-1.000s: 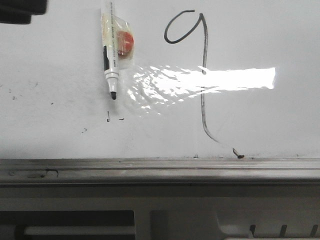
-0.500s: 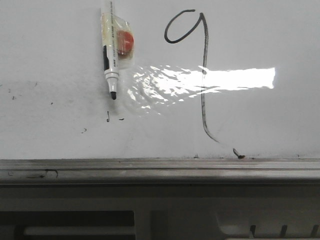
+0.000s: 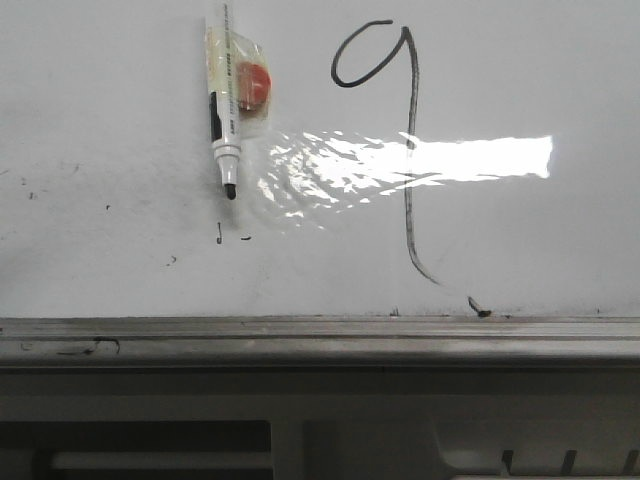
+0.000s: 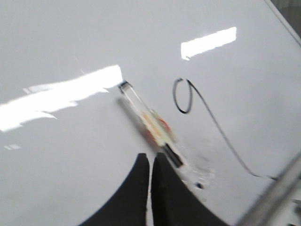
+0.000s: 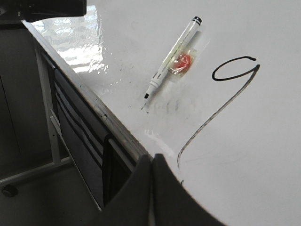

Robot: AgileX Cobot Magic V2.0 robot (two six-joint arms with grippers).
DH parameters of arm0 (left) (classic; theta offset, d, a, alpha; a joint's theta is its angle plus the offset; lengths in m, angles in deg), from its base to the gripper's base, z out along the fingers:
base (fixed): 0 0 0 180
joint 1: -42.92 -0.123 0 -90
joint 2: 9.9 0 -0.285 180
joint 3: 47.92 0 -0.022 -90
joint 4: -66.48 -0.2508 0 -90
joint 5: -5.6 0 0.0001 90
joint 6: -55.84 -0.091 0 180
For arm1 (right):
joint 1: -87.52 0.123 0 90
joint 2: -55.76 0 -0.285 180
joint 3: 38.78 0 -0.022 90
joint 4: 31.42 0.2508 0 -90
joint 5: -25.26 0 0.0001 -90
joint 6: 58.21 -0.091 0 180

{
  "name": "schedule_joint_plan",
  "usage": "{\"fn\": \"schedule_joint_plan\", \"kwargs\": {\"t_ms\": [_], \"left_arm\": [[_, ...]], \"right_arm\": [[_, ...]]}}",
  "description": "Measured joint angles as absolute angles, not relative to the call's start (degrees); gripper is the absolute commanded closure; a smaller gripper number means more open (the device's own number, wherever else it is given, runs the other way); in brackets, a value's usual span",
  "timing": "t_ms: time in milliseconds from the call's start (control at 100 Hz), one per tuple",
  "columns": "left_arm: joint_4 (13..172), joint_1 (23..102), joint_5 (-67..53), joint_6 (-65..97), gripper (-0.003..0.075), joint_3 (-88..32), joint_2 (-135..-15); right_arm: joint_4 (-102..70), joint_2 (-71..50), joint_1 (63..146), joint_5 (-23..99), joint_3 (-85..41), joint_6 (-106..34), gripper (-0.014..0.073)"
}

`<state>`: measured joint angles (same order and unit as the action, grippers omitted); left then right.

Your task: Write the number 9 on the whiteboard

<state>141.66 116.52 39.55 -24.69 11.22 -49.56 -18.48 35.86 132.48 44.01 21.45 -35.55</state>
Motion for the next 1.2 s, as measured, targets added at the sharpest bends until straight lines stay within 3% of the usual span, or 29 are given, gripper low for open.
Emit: {"fn": "schedule_joint_plan", "kwargs": {"t_ms": [160, 370, 600, 840, 1200], "left_arm": [[122.89, 99.79, 33.31, -13.05, 0.0738, 17.09, -44.47], [84.06, 75.95, 19.16, 28.85, 0.0738, 26.53, -33.43], [71.38, 59.07, 5.0, 50.56, 0.0738, 29.24, -23.09], [69.94, 51.92, -12.58, 54.79, 0.0738, 29.24, -17.55], [69.94, 51.12, -13.16, 55.06, 0.0738, 29.24, -17.41]], "right_arm": [[-18.48, 35.86, 132.48, 44.01, 21.45, -35.55, 0.0659], [-18.48, 35.86, 132.48, 44.01, 21.45, -35.55, 0.0659], [-18.48, 35.86, 132.48, 44.01, 21.45, -35.55, 0.0659], [-18.48, 35.86, 132.48, 44.01, 21.45, -35.55, 0.0659], [-18.48, 35.86, 132.48, 44.01, 21.45, -35.55, 0.0659]]}}
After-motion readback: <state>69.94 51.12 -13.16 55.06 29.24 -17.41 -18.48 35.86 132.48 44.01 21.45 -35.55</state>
